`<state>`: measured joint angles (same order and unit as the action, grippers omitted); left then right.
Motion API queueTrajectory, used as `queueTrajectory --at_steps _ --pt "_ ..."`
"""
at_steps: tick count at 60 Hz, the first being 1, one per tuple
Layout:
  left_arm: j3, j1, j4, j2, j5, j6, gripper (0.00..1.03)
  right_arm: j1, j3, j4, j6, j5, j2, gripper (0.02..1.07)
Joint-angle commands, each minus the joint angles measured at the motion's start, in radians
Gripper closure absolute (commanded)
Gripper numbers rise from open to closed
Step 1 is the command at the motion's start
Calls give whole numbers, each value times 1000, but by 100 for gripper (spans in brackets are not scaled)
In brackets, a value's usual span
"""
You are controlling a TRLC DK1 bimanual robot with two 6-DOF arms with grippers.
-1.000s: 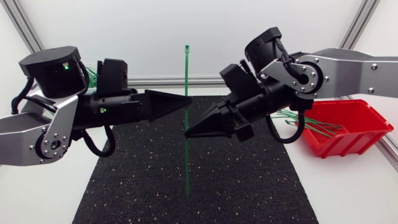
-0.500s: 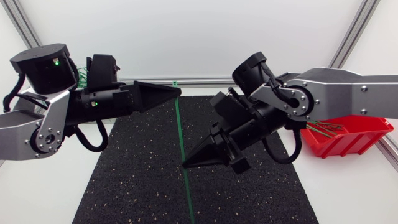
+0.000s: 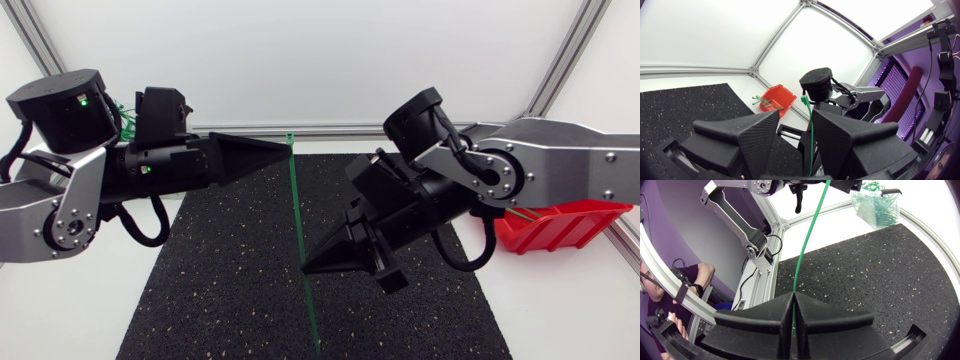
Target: Take a green cable tie from the red box, thread the tail through the head to close it, then place it in the transparent bin on the left.
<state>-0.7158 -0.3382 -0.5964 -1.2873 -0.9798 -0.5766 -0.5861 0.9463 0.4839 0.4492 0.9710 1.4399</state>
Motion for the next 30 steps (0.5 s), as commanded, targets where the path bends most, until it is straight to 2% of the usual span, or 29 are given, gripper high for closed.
queueTrajectory --at_steps 1,30 --pt "39 -13 -16 14 -28 -6 57 8 -23 -19 8 -3 -4 101" --pt "33 -10 -40 23 -51 15 61 12 -32 -41 8 -23 33 101"
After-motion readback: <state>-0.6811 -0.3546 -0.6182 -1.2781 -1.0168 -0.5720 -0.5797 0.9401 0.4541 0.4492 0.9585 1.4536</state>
